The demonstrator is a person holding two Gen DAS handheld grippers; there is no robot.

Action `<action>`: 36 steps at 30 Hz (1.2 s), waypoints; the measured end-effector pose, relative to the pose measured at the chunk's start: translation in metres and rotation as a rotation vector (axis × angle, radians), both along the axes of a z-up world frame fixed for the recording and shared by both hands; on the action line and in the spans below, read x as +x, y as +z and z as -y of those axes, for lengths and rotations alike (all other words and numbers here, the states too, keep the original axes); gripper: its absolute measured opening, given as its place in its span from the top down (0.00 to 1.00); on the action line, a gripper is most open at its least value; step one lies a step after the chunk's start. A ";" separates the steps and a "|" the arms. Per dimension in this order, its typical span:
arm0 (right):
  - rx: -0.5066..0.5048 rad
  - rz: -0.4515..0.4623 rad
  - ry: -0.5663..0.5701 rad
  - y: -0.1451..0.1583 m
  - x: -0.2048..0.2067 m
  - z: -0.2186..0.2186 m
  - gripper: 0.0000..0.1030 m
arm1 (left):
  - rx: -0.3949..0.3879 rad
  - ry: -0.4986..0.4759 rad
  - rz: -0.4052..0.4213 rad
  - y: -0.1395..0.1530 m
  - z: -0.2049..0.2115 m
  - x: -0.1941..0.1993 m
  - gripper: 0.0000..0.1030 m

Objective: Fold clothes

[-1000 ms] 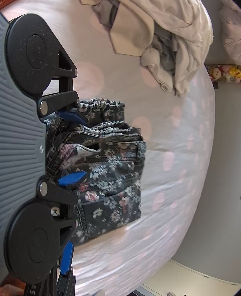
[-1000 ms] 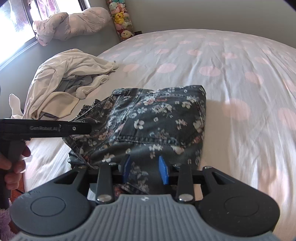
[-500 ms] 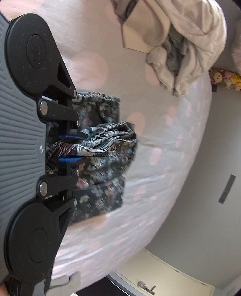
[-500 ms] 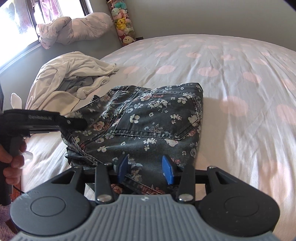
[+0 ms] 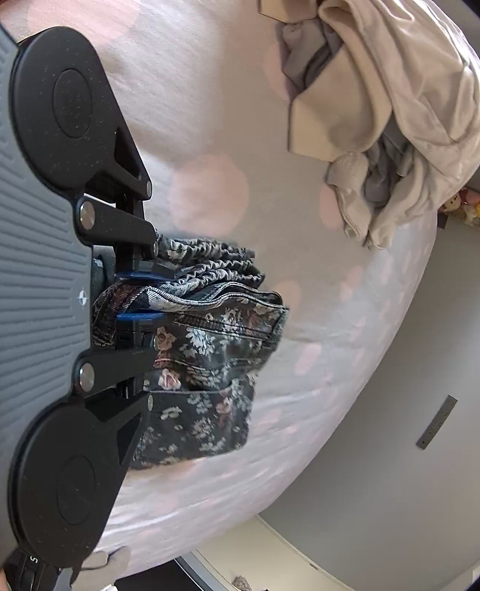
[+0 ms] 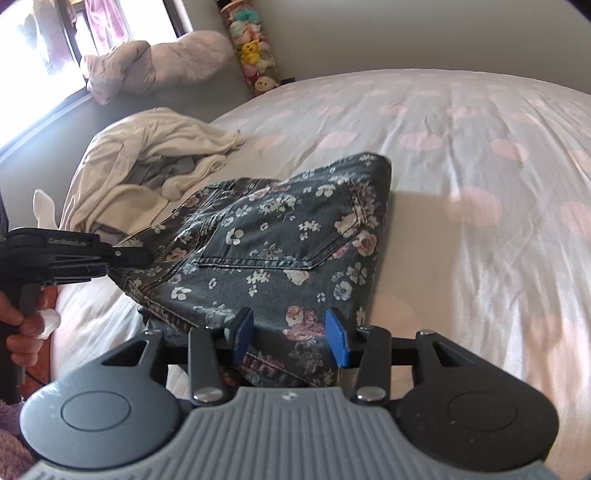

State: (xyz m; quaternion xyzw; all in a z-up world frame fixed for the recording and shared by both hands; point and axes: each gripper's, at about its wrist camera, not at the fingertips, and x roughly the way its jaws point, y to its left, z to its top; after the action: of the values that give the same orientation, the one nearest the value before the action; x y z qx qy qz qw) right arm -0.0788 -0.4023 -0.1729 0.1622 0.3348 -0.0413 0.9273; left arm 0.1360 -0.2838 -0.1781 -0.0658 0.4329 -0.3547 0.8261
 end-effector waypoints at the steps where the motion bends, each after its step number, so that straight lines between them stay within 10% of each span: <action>1: -0.009 -0.014 0.007 -0.002 0.002 -0.002 0.54 | 0.005 -0.001 -0.001 -0.002 0.000 0.000 0.85; 17: 0.038 -0.153 -0.096 0.007 -0.035 0.008 0.54 | 0.056 -0.005 0.001 -0.013 0.002 -0.003 0.80; 26: -0.107 -0.189 -0.088 0.005 -0.027 -0.022 0.61 | 0.067 -0.001 0.007 -0.012 0.003 -0.004 0.79; 36: -0.097 -0.261 -0.054 -0.013 -0.024 -0.018 0.98 | 0.035 0.022 -0.043 -0.012 -0.006 0.000 0.75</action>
State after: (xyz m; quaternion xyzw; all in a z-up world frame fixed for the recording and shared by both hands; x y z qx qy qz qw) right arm -0.1025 -0.3841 -0.1863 0.1192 0.4459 -0.1031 0.8811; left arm 0.1358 -0.2776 -0.1901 -0.0635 0.4558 -0.3366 0.8215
